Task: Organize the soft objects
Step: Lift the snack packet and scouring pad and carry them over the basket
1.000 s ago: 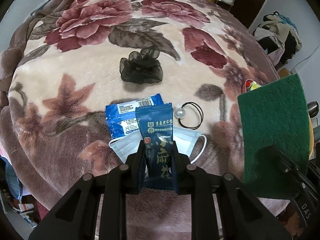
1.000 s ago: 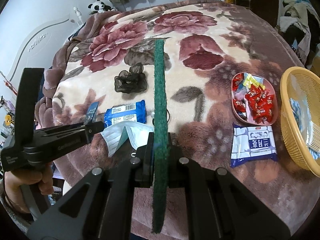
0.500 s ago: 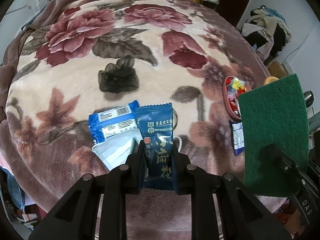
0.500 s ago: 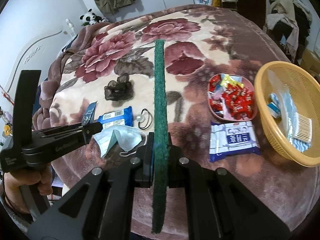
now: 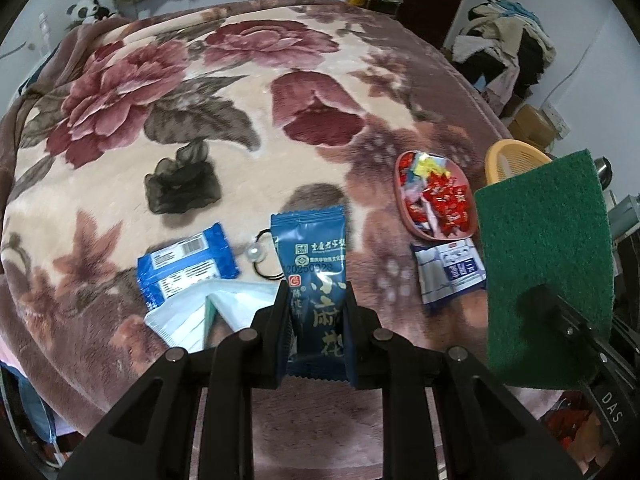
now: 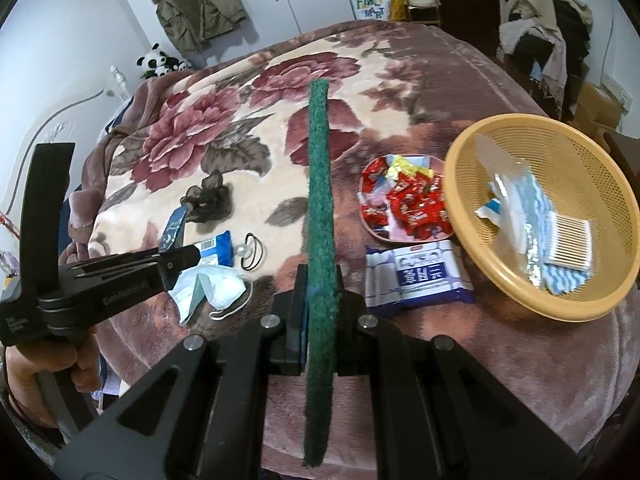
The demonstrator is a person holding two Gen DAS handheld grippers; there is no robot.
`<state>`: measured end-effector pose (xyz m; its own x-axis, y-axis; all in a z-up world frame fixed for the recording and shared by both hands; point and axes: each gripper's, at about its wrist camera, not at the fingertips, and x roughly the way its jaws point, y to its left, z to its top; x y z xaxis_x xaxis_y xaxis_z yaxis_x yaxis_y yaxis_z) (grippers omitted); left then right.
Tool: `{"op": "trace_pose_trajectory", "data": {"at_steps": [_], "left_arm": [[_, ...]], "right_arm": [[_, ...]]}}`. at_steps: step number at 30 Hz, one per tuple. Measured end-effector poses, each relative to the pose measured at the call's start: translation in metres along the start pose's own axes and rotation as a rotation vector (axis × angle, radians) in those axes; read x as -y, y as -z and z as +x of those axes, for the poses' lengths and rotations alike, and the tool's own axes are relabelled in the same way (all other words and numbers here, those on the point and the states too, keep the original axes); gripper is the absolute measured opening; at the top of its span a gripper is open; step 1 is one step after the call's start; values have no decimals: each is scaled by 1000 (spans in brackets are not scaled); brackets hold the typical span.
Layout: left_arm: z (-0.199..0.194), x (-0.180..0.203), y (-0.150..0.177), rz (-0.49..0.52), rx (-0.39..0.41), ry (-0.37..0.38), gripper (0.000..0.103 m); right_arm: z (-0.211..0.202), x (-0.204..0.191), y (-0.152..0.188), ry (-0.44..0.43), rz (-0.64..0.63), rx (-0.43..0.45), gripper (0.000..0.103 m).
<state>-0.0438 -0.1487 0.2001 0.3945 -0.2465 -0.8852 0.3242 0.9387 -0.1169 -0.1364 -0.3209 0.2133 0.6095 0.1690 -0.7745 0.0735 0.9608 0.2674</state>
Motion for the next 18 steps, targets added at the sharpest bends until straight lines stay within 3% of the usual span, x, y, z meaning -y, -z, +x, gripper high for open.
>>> {"op": "trace_pose_trajectory", "data": {"at_steps": [18], "left_arm": [[8, 76, -18, 95, -3, 39, 21]], "right_arm": [[-31, 58, -7, 33, 87, 60, 8]]}}
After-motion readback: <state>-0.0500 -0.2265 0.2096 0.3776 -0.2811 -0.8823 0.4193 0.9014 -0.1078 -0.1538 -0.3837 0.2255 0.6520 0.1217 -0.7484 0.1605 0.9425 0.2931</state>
